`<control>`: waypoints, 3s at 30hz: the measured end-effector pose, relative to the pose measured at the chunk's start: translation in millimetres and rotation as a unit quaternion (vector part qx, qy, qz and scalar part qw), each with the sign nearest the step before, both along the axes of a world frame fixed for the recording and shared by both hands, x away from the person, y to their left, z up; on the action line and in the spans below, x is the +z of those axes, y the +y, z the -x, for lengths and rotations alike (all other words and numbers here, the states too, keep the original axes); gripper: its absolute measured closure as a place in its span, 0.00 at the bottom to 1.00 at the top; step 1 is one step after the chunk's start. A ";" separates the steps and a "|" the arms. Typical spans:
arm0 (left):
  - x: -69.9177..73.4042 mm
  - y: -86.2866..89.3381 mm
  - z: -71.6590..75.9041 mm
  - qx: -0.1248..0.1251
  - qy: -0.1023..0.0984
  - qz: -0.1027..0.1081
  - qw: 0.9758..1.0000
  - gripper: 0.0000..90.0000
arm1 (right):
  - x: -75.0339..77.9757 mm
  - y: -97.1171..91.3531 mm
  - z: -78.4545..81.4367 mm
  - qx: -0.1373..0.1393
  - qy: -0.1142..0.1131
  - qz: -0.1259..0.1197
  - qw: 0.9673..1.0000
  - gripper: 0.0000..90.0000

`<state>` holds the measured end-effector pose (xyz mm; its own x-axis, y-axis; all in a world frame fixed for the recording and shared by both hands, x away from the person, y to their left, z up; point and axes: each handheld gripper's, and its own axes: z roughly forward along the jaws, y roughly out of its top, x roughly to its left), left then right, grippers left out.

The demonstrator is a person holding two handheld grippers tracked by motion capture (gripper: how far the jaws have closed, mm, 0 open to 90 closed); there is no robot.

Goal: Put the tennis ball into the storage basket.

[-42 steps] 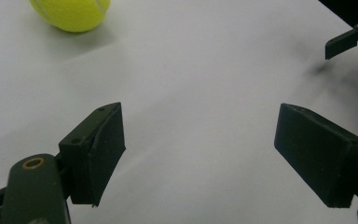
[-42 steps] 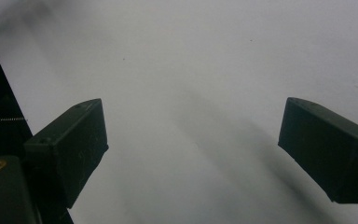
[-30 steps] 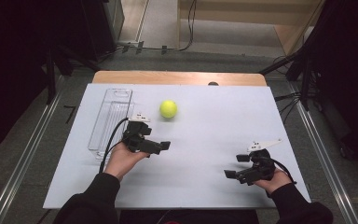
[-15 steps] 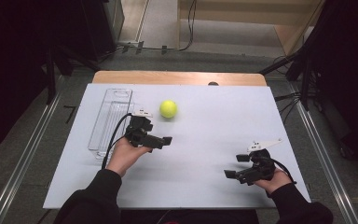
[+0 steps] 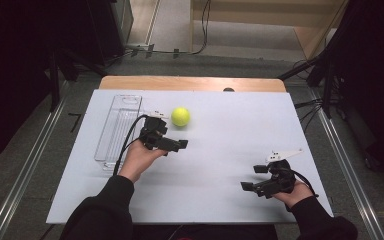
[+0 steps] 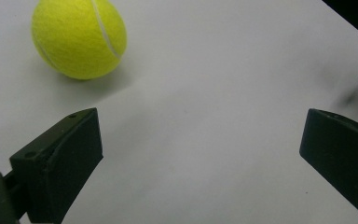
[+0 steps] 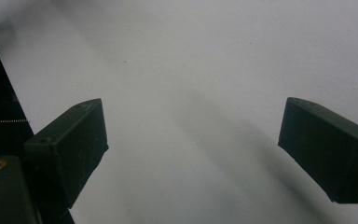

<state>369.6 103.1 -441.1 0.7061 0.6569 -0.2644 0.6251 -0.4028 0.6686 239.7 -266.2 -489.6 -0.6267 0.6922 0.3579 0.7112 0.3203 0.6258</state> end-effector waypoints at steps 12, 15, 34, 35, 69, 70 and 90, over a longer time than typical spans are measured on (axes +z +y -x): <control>0.1 -4.4 -17.7 0.010 -0.003 -0.011 1.000 0.00 | 0.1 0.1 -0.2 0.001 0.000 0.000 1.000 0.07; 0.3 -5.1 -20.8 0.014 -0.001 -0.011 1.000 0.00 | 0.1 0.1 -0.2 0.002 0.000 0.000 1.000 0.07; 2.2 -20.9 -52.8 0.029 0.001 -0.014 0.999 0.00 | -0.1 0.4 -0.1 0.003 0.001 -0.001 1.000 0.07; 2.6 -21.6 -54.0 0.031 0.001 -0.017 0.999 0.00 | -0.1 0.4 -0.1 0.003 0.001 -0.001 1.000 0.07; 1.0 -34.9 -106.1 0.062 0.005 -0.013 0.998 0.00 | 0.0 1.5 0.0 0.007 0.002 -0.004 1.000 0.07; 0.2 -34.2 -107.6 0.063 0.009 -0.014 0.998 0.00 | 0.0 1.5 0.0 0.007 0.003 -0.004 1.000 0.07; -7.8 -37.1 -119.5 0.076 0.004 -0.020 0.997 0.00 | -0.3 1.7 -0.3 0.009 0.003 -0.005 1.000 0.07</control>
<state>489.1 66.0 -448.9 0.5959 0.7659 -0.2413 0.6863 -0.3298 0.6483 240.0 -264.6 -490.0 -0.6372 0.6769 0.3683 0.7089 0.3274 0.6247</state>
